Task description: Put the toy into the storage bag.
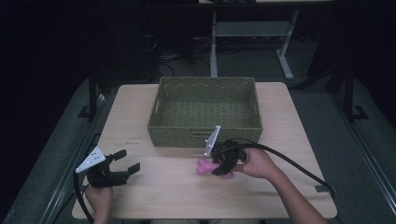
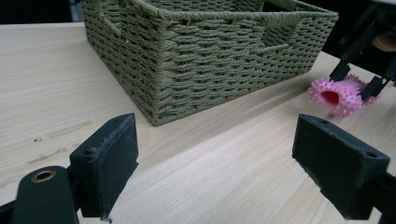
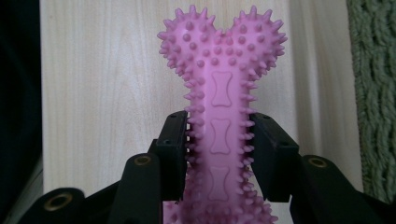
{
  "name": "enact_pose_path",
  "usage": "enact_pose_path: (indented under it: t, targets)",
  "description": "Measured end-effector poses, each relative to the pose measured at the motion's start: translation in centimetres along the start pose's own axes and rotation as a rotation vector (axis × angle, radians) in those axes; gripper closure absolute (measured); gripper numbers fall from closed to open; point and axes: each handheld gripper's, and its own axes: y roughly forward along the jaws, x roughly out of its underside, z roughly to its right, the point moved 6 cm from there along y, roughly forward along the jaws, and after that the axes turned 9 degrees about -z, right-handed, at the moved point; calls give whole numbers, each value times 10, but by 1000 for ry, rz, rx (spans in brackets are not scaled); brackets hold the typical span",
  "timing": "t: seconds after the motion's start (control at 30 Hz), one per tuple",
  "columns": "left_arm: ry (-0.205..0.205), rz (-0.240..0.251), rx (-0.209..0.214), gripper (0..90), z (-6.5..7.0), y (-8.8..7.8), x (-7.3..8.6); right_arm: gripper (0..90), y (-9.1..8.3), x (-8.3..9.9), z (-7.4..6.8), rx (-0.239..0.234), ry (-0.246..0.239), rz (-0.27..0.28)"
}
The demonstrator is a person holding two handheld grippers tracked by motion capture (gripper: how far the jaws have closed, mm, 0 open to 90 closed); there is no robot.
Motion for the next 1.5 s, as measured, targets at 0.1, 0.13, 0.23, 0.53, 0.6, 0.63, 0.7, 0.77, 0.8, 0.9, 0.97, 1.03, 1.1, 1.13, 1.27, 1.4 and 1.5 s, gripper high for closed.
enact_pose_path:
  t: [0.1,0.13,0.23,0.53,0.6,0.63,0.7,0.77,0.8,0.9,0.97,1.03,1.1,1.13,1.27,1.4,1.5]
  targets:
    - [-1,1,-1,138,0,0,0,583,-8,2,1,-1,0,11]
    - [-1,1,0,139,0,0,0,583,-10,3,1,-1,6,11]
    - [0,0,-1,139,0,0,0,583,-19,5,2,8,6,24]
    - [0,-1,-1,139,0,0,0,583,-42,10,6,25,9,44]
    - [1,-1,0,139,0,0,0,583,-44,10,6,26,7,46]
    - [0,-2,0,139,0,0,0,584,-49,11,7,30,7,54]
    - [1,-3,-1,139,0,1,0,584,-53,11,7,35,8,54]
    - [4,-3,-1,139,0,0,0,584,-56,11,8,41,3,58]
    - [4,-3,-1,139,0,0,0,583,-58,11,8,44,2,58]
    - [2,-2,-2,139,0,0,0,584,-64,11,9,49,-1,65]
    - [2,-2,-1,139,0,1,0,584,-69,10,11,56,-4,70]
    - [3,-3,-2,138,0,0,0,583,-73,10,12,57,-2,77]
    - [3,-1,-1,139,0,0,0,584,-78,10,13,62,0,80]
    - [2,-2,-1,139,0,1,0,583,-80,10,14,66,1,79]
    - [2,-1,-1,139,0,1,0,584,-88,10,18,75,2,88]
    - [1,-1,-1,139,0,1,0,584,-94,9,20,72,9,99]
    - [2,-1,-1,139,0,1,0,584,-99,9,25,84,7,88]
